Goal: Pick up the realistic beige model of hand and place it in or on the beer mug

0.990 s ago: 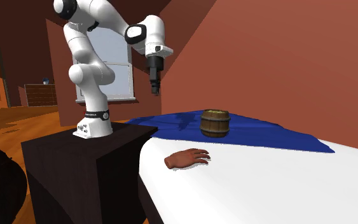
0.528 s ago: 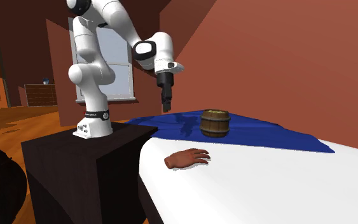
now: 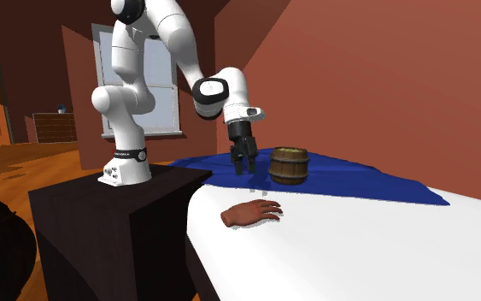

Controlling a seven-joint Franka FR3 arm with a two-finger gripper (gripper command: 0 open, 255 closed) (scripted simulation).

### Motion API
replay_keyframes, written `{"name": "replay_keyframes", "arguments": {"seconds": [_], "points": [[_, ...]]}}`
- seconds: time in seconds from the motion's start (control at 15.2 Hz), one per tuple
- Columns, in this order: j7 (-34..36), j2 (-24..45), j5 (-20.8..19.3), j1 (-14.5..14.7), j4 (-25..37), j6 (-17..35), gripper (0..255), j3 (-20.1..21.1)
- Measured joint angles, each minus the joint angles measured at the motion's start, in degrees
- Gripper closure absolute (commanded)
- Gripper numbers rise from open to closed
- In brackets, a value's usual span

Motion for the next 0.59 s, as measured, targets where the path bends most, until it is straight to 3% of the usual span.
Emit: {"name": "replay_keyframes", "arguments": {"seconds": [0.26,0.59], "points": [[2.6,9.0,-7.8,1.9,6.2,4.8,0,-2.5],[4.4,14.0,-10.5,2.7,9.4,7.3,0,-4.3]]}}
